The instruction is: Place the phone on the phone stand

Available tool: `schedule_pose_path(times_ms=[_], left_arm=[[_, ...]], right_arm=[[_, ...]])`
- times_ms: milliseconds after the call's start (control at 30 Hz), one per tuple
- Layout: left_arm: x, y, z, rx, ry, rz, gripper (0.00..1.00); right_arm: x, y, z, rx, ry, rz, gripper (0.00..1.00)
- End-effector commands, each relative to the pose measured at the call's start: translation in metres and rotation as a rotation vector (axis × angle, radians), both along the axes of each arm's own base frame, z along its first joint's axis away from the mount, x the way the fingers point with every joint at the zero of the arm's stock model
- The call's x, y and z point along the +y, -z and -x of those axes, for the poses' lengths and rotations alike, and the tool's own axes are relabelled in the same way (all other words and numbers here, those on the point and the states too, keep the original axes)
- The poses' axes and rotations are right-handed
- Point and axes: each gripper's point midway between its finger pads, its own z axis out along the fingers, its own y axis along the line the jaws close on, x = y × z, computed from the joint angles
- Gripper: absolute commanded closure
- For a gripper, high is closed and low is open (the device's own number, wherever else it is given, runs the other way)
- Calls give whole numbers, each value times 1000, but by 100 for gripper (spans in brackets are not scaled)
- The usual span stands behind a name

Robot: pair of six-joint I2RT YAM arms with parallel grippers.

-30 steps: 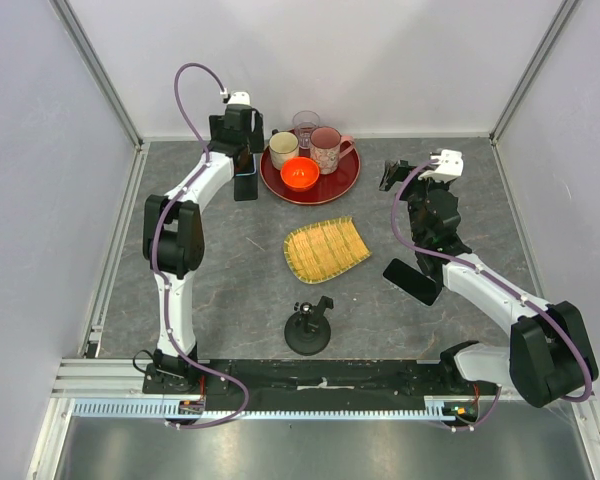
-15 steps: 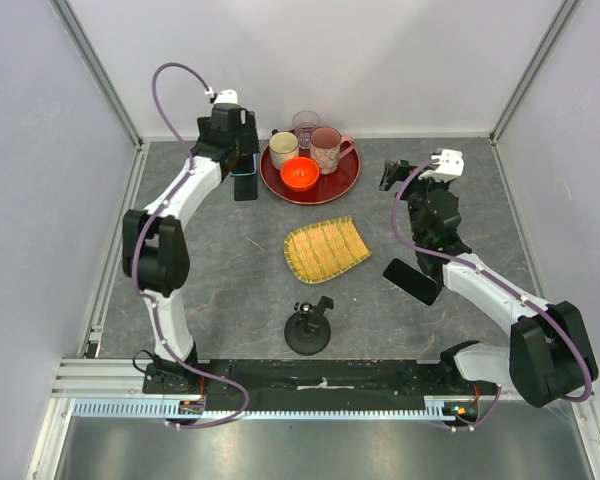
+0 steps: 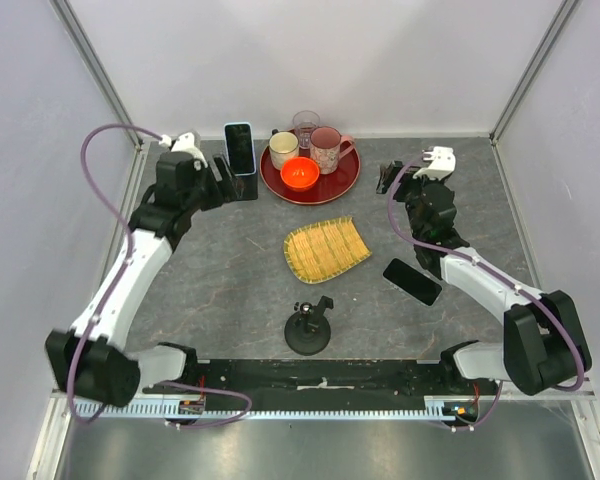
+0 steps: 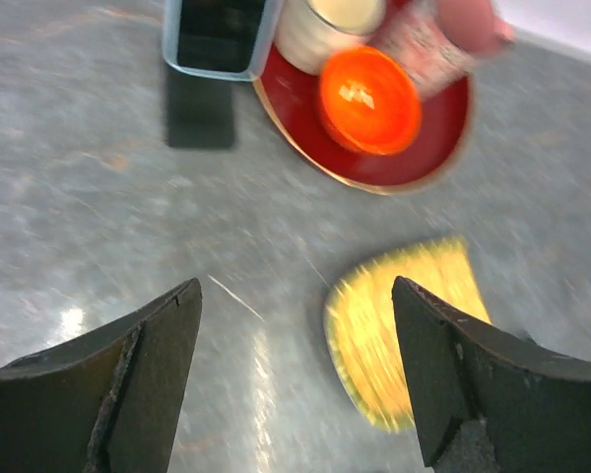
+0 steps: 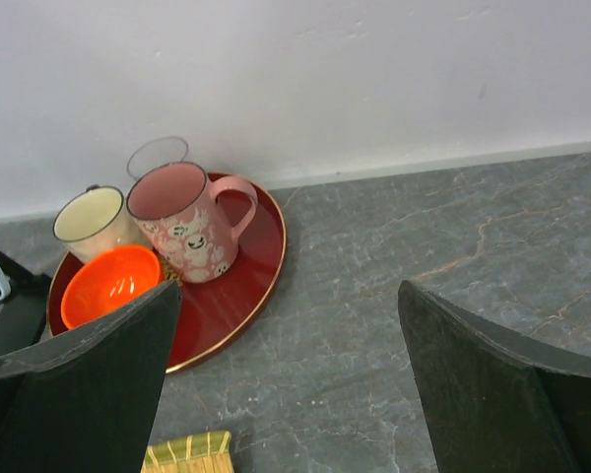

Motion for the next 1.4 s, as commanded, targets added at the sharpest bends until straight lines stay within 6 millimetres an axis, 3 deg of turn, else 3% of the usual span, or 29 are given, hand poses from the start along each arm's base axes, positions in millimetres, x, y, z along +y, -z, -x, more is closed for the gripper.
schedule_pose_path(times_ms=[0,67,100,200,267,400,500,567,667,833,1000,1367], left_arm=[[-66,-15,84,51,354,164,17],[-77,-9,115,109,404,121,17],[-96,-10,139,122,474,105,17],[-106,-2,186,220,522,83,23],[-113,3,210,277,560,133,30],[-134,-3,248,328,707,205,32],[-148,1,266,367,777,153,41],[-159,6,268,382,796,111,49],[-173,12,276,409,836,72,52],[-186,5,283,401,870,98,44],[-205,16,297,436,918,63,45],[-210,31,292,454,909,-5,48]], right_arm=[[17,-15,-10,-3,-88,2,2],[22,-12,-13,13,-112,12,2],[27,-11,-13,18,-133,20,2],[30,-7,-15,38,-150,31,2],[32,-6,-15,45,-160,33,2],[39,-5,-15,49,-192,21,2],[42,-5,-15,54,-209,20,2],[42,-5,-16,55,-212,18,2],[43,-6,-14,55,-217,20,2],[43,-6,-15,55,-214,22,2],[46,-6,-16,57,-228,10,2],[47,-6,-15,54,-234,3,2]])
